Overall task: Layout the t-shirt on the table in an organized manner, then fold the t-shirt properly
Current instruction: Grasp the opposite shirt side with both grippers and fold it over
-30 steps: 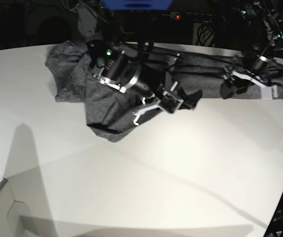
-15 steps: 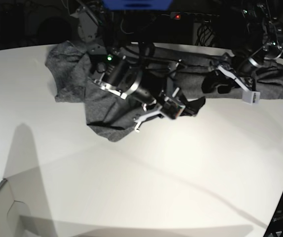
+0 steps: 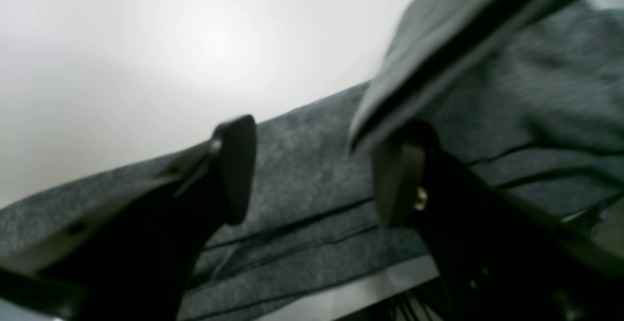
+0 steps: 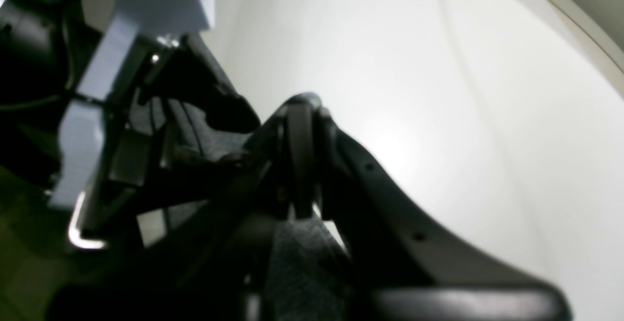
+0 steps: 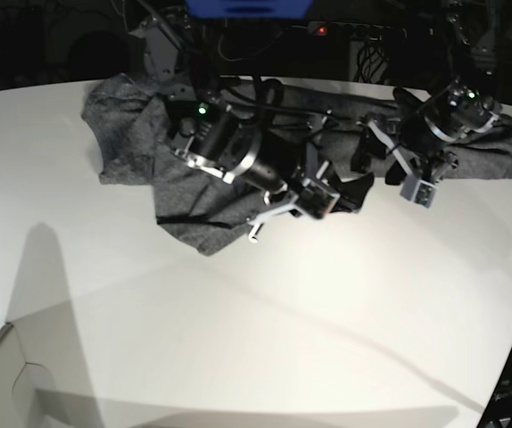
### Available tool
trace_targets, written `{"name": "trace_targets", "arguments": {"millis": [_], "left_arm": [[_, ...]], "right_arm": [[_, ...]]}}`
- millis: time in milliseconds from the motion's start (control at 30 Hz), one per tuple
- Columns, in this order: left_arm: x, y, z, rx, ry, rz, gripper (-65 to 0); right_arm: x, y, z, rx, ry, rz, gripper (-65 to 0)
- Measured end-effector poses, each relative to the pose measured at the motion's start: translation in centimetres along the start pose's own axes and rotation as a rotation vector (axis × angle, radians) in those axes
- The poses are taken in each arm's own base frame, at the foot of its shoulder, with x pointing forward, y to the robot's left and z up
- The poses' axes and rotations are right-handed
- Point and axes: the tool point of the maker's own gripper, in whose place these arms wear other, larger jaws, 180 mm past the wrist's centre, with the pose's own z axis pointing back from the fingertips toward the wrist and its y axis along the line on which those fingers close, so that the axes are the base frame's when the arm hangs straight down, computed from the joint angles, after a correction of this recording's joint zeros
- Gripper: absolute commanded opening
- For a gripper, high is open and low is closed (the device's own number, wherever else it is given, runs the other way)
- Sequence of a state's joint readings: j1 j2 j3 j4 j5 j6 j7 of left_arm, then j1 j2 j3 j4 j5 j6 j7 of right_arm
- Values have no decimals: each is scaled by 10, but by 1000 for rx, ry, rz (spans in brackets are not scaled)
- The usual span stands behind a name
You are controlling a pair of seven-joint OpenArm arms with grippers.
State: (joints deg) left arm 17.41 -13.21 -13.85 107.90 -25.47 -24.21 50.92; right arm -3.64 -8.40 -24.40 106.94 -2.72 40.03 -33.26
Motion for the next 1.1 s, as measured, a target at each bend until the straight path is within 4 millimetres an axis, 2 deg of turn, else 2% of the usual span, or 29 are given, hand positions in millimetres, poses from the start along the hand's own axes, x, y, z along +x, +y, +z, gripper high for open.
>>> {"name": "trace_targets", "arguments": {"millis": [133,267,433,567,1100], "left_arm": [[0,-2,-1,-3,2,-9,-283],[6,-12,-6,-44,6,-67,-283],[2,-12,-5,-46,29,-99,-283],[13,-15,0,-48,0,-123,-283],[31,-17,-3,-53,-38,-141,-288]], "right_arm": [[1,0,0,1,-2,3,-650],[1,1,0,3,-4,2,-650],[1,1,0,3,-3,1,-650],[0,1,0,3,-1,1,-650],[-3,5,0,10,5,-13,-650]]}}
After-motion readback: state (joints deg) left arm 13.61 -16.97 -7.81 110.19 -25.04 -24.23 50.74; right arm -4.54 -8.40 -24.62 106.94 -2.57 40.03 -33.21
